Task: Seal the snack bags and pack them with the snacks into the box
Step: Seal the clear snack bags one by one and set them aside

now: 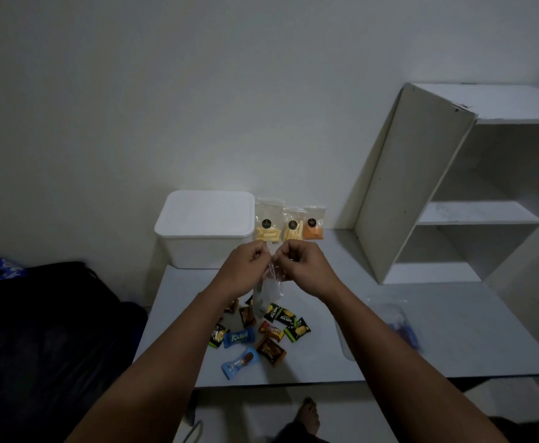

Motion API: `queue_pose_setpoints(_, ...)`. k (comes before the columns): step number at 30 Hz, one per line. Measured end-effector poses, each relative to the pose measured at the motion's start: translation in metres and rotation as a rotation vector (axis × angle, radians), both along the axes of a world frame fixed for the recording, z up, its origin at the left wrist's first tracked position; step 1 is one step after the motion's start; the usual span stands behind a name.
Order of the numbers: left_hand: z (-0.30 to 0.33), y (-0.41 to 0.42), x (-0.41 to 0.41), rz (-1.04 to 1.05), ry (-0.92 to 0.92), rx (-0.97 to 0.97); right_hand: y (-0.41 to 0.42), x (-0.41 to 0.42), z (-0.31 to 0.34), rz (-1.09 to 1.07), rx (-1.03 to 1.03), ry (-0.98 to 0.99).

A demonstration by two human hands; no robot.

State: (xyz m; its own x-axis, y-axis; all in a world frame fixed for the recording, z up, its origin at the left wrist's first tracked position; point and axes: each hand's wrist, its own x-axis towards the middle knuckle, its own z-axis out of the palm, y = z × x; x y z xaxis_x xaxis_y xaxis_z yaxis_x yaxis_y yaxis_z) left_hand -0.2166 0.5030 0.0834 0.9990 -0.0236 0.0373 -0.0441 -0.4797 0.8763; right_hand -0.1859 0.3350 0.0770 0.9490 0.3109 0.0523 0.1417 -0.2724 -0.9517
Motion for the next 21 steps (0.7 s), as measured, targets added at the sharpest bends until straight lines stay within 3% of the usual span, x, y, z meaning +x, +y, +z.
queue_pose_setpoints(6,-0.009,-0.002,-0.004,0.08,-0.037,0.014,-0.001,-0.008,-0.003,0.033,0.114,0.171)
queue_pose_setpoints(12,-0.023,-0.006,-0.01,0.127,0.097,0.098,0.004,-0.011,-0.017,-0.006,0.113,0.216)
queue_pose_setpoints(15,-0.031,-0.005,-0.01,0.107,0.095,0.116,0.005,-0.016,-0.022,0.01,0.122,0.329)
queue_pose_setpoints(21,-0.043,-0.01,0.001,0.093,0.143,-0.034,-0.009,-0.009,-0.028,-0.011,0.098,0.434)
